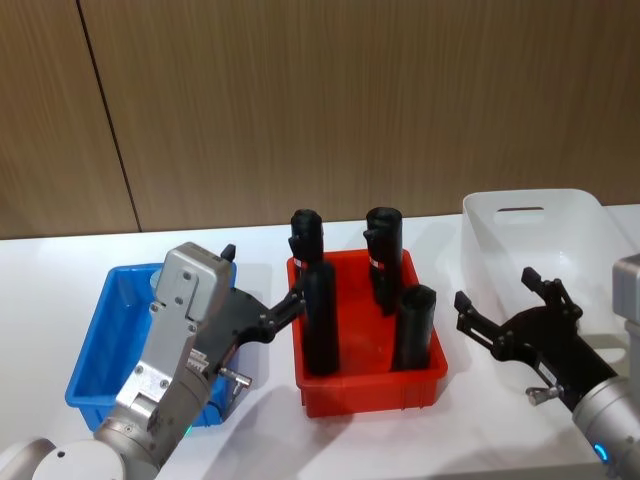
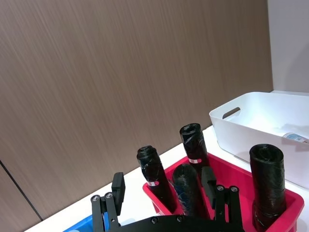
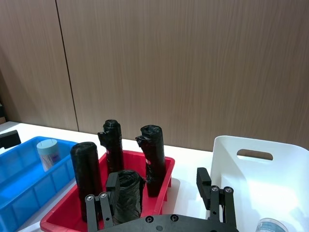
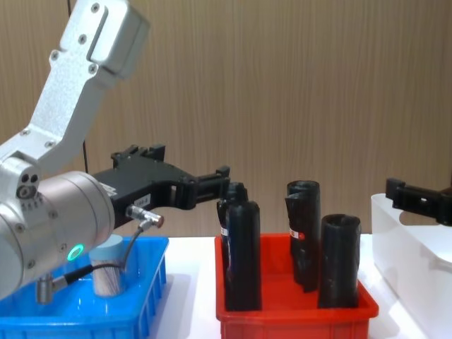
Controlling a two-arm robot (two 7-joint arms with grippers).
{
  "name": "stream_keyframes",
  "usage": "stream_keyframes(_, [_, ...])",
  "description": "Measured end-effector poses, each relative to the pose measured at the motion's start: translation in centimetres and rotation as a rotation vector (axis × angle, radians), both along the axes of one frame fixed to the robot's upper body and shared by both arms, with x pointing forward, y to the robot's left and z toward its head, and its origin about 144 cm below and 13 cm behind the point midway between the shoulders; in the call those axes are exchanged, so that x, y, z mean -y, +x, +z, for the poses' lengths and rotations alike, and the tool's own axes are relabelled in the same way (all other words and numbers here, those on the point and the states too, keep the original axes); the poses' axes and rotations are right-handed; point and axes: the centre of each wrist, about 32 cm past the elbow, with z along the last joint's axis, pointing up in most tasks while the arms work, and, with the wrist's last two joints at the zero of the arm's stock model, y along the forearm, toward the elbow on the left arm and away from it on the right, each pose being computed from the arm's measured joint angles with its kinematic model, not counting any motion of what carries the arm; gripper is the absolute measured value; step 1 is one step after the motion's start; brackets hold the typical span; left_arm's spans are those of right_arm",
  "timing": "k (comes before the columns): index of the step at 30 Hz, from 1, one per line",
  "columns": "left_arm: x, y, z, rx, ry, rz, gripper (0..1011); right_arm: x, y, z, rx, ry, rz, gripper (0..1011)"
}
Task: Pick the cotton swabs from the blue box and place them into the white box.
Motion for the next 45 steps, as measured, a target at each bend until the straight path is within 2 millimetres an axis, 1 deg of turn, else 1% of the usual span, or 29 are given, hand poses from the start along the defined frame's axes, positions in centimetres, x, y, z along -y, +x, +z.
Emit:
stream_keyframes(15, [0.0,0.0,0.0,0.001,0.000,0.002,1004,0.0,0.0,0.0,-0.001,-0.001,0.001,1001])
stream_keyframes(25, [0.0,0.0,0.0,0.002,-0.001,0.003,1004,0.0,0.4,-0.1,-0.028,-0.021,0.038,1001])
stream_keyframes(34, [0.0,0.0,0.0,0.001,-0.001,0.003,1004,-0.1,1.3,-0.4,-0.074,-0.054,0.108,1001])
stream_keyframes(45, [0.0,0.0,0.0,0.001,-0.001,0.003,1004,-0.5,3.6,-1.0,-0.130,-0.086,0.189,1002])
